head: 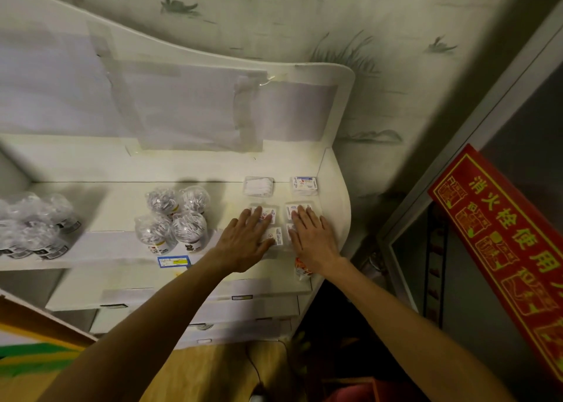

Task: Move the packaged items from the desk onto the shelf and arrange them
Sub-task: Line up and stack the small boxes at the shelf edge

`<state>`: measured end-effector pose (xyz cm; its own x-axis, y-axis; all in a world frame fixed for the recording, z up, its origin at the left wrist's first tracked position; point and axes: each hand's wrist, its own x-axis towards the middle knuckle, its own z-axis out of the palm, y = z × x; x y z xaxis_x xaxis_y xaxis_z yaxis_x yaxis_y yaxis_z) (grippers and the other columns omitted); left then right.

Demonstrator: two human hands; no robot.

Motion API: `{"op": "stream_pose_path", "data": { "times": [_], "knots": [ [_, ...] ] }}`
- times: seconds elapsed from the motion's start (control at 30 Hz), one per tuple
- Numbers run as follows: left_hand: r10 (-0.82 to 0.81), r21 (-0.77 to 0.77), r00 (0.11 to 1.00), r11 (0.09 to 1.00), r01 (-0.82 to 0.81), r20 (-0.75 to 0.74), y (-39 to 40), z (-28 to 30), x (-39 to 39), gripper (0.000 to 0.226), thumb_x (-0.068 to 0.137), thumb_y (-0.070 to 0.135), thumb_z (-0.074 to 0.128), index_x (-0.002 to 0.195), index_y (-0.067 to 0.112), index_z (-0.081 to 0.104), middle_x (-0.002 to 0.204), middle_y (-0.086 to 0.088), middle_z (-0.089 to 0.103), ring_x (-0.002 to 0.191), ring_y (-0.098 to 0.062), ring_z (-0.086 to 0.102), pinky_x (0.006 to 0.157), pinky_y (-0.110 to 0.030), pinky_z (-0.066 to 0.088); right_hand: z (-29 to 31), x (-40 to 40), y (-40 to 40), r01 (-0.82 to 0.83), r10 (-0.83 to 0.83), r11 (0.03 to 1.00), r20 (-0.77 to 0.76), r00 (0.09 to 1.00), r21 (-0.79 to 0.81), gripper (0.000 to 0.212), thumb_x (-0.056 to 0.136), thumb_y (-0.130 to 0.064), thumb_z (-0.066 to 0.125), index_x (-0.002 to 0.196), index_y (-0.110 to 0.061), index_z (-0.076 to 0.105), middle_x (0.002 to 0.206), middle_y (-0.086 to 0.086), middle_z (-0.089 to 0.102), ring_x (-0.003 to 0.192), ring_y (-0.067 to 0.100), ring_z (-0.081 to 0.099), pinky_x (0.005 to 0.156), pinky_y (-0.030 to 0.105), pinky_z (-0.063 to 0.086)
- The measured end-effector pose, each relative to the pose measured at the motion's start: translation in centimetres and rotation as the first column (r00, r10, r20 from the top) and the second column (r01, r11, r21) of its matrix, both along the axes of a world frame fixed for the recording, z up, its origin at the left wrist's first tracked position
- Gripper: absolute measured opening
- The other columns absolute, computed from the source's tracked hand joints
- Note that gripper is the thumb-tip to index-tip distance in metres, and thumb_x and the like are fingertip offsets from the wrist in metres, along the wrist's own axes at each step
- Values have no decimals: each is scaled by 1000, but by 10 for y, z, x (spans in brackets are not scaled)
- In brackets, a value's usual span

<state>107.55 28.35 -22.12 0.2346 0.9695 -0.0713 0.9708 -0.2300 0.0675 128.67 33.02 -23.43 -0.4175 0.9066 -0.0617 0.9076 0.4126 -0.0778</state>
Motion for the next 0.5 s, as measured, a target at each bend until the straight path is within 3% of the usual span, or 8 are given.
{"op": "stream_pose_path", "data": {
  "times": [0.13, 0.23, 0.33, 0.5],
  "knots": [
    [-4, 25, 1000, 1000, 4, 1, 0, -2, 2, 71, 100, 61, 11, 160, 22, 8, 167, -10, 4, 152, -33, 7, 119, -46, 18, -4, 1, -8, 34, -33, 999, -26, 999, 18, 61, 107, -47, 11, 161, -19, 2, 169, 0, -3, 154, 18, -11, 121, 36, -10],
    [36, -24, 998, 999, -35, 51, 0, -11, 3, 77, 94, 67, 0, 160, 26, -2, 166, -6, -12, 152, -32, -14, 124, -47, 3, -4, -2, -9, 45, -44, 999, -45, 998, 17, 60, 107, -45, 12, 161, -19, 4, 169, 1, -1, 155, 18, -10, 122, 38, -10],
    [39, -111, 990, 994, -23, 137, 7, -12, 4, 90, 81, 77, -13, 158, 29, -12, 164, -2, -23, 148, -31, -27, 124, -50, -1, 0, 3, -5, 37, -37, 999, -29, 999, 19, 59, 108, -44, 13, 161, -19, 6, 169, 2, 1, 155, 19, -8, 125, 40, -4],
    [11, -131, 995, 991, 3, 104, 11, -6, 18, 70, 98, 65, 7, 158, 33, -9, 165, 0, -19, 151, -33, -17, 123, -50, 7, 3, 5, -7, 84, -80, 995, -75, 994, 45, 58, 109, -36, 27, 160, -12, 12, 168, 7, 10, 155, 22, 1, 126, 38, 4]
  ]
}}
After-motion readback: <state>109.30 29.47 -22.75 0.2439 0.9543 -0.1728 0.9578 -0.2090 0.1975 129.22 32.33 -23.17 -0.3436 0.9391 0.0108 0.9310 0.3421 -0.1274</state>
